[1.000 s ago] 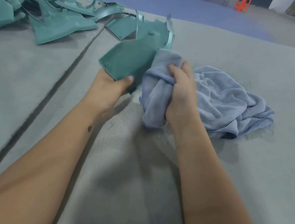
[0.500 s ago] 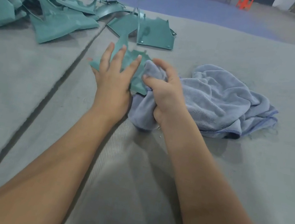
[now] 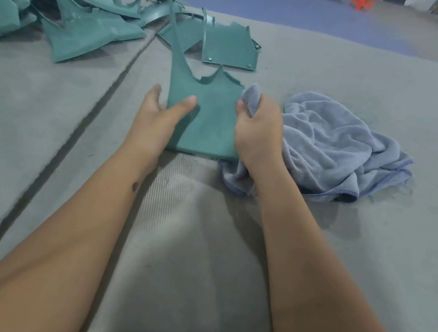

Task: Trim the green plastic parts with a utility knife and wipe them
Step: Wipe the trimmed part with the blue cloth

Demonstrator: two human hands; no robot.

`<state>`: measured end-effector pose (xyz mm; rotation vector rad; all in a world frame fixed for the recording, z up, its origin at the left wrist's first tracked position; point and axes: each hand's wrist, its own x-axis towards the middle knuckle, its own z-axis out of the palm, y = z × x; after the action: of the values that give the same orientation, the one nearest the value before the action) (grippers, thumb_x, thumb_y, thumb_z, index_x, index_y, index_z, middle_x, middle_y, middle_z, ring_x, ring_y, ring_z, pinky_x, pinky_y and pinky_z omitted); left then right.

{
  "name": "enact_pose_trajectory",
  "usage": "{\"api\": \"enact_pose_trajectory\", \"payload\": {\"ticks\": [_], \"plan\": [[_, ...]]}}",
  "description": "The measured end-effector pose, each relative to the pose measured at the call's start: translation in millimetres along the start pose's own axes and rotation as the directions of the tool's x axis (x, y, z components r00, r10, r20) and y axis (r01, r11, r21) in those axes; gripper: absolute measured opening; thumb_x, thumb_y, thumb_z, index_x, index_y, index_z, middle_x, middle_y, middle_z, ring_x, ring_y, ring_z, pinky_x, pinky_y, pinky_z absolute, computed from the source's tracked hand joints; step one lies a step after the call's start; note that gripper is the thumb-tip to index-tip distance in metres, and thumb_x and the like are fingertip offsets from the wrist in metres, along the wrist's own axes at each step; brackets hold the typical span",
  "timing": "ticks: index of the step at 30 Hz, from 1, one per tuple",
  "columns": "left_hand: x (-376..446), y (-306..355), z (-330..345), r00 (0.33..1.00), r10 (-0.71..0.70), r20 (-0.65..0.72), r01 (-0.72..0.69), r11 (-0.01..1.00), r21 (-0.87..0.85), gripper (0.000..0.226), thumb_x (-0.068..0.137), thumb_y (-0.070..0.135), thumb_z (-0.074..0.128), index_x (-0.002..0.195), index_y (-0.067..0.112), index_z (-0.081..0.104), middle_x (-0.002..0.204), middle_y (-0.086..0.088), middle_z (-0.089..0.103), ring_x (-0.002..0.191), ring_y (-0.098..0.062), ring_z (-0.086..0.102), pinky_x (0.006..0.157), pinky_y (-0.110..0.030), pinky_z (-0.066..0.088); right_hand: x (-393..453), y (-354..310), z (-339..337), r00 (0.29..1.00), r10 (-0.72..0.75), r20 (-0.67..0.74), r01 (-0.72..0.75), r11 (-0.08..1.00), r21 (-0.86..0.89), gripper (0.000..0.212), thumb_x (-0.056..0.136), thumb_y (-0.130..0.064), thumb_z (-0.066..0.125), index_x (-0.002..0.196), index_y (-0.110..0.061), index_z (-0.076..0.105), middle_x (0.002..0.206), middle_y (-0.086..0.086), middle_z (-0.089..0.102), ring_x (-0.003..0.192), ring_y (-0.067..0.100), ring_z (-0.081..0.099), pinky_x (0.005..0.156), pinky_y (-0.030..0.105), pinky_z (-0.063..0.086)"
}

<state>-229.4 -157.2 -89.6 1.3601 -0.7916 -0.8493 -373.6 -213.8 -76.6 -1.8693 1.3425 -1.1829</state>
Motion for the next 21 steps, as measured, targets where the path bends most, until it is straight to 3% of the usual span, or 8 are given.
{"api": "enact_pose_trajectory", "payload": {"ticks": [2, 4, 8, 11, 13, 16, 19, 21], "plan": [[3.2, -2.6, -0.8, 0.999, 0.026, 0.048, -0.023, 0.998, -0.063, 0.031, 0.091, 0.011, 0.064, 0.121, 0.002, 0.060, 0.098, -0.001, 0.075, 0.087, -0.013, 0.071, 0.077, -0.028, 0.057, -2.1, -2.1, -0.3, 0.999, 0.037, 0.020, -0.039, 0.995, 0.091, 0.027, 0.097, -0.019, 0.050, 0.072, -0.011, 0.045, 0.067, 0.003, 0.045, 0.067, 0.022, 0.043, 0.064, 0.036, 0.038], [2.8, -2.1, 1.7, 0.999, 0.026, 0.032, -0.019, 0.983, -0.185, 0.012, 0.093, 0.002, 0.059, 0.102, 0.008, 0.064, 0.084, 0.004, 0.075, 0.077, -0.011, 0.072, 0.067, -0.025, 0.057, -3.5, -6.8, -4.2, 0.974, 0.224, -0.009, -0.196, 0.869, 0.453, 0.031, 0.097, -0.017, 0.052, 0.067, -0.015, 0.045, 0.064, 0.000, 0.047, 0.064, 0.018, 0.048, 0.062, 0.030, 0.042], [4.6, 1.8, 2.2, 0.992, -0.038, -0.120, -0.021, 0.892, -0.451, 0.013, 0.096, 0.003, 0.054, 0.099, 0.015, 0.058, 0.093, 0.000, 0.072, 0.081, -0.014, 0.071, 0.074, -0.034, 0.058, -0.3, -3.4, -14.4, 0.847, 0.525, -0.084, -0.250, 0.533, 0.809, 0.017, 0.099, -0.027, 0.052, 0.091, -0.012, 0.056, 0.082, -0.001, 0.061, 0.063, 0.001, 0.062, 0.054, 0.008, 0.048], [6.4, 4.6, 0.4, 0.996, -0.015, -0.083, -0.034, 0.824, -0.566, 0.018, 0.097, 0.000, 0.050, 0.109, 0.013, 0.055, 0.099, 0.001, 0.072, 0.089, -0.016, 0.071, 0.082, -0.039, 0.059, -0.2, -5.5, -14.0, 0.864, 0.479, 0.156, -0.320, 0.282, 0.904, 0.047, 0.096, -0.047, 0.048, 0.118, -0.008, 0.061, 0.109, 0.013, 0.069, 0.098, 0.024, 0.069, 0.089, 0.032, 0.055], [5.3, 4.6, 4.1, 0.999, -0.002, -0.035, -0.018, 0.812, -0.584, 0.026, 0.098, -0.003, 0.045, 0.120, 0.011, 0.050, 0.114, -0.005, 0.067, 0.097, -0.019, 0.068, 0.085, -0.039, 0.057, -3.5, -10.5, -11.8, 0.889, 0.350, 0.296, -0.380, 0.201, 0.903, 0.045, 0.099, -0.047, 0.039, 0.111, -0.010, 0.063, 0.108, 0.014, 0.068, 0.098, 0.027, 0.068, 0.088, 0.035, 0.055], [3.6, 2.7, 8.0, 1.000, -0.004, 0.028, 0.019, 0.819, -0.573, 0.028, 0.098, -0.004, 0.043, 0.121, 0.011, 0.048, 0.117, -0.007, 0.064, 0.095, -0.018, 0.068, 0.080, -0.037, 0.059, -5.4, -10.9, -8.5, 0.918, 0.240, 0.316, -0.377, 0.283, 0.882, 0.017, 0.101, -0.020, 0.045, 0.103, -0.010, 0.058, 0.091, 0.010, 0.067, 0.076, 0.020, 0.066, 0.066, 0.029, 0.057], [5.5, 0.5, 5.1, 0.997, -0.029, 0.078, 0.068, 0.826, -0.559, 0.025, 0.099, -0.003, 0.043, 0.117, 0.012, 0.049, 0.117, -0.006, 0.065, 0.092, -0.018, 0.070, 0.077, -0.037, 0.060, -6.2, -5.7, -13.5, 0.930, 0.177, 0.322, -0.367, 0.388, 0.846, 0.019, 0.101, -0.012, 0.046, 0.111, -0.004, 0.059, 0.101, 0.015, 0.066, 0.089, 0.024, 0.064, 0.077, 0.035, 0.056], [7.1, -0.8, 2.5, 0.995, -0.045, 0.089, 0.087, 0.828, -0.553, 0.023, 0.098, -0.003, 0.044, 0.113, 0.013, 0.052, 0.114, -0.005, 0.067, 0.090, -0.018, 0.071, 0.072, -0.035, 0.061, -6.7, -2.2, -18.1, 0.927, 0.129, 0.352, -0.369, 0.476, 0.798, 0.020, 0.101, -0.013, 0.047, 0.095, -0.004, 0.063, 0.084, 0.009, 0.068, 0.077, 0.021, 0.065, 0.068, 0.032, 0.057]]}}
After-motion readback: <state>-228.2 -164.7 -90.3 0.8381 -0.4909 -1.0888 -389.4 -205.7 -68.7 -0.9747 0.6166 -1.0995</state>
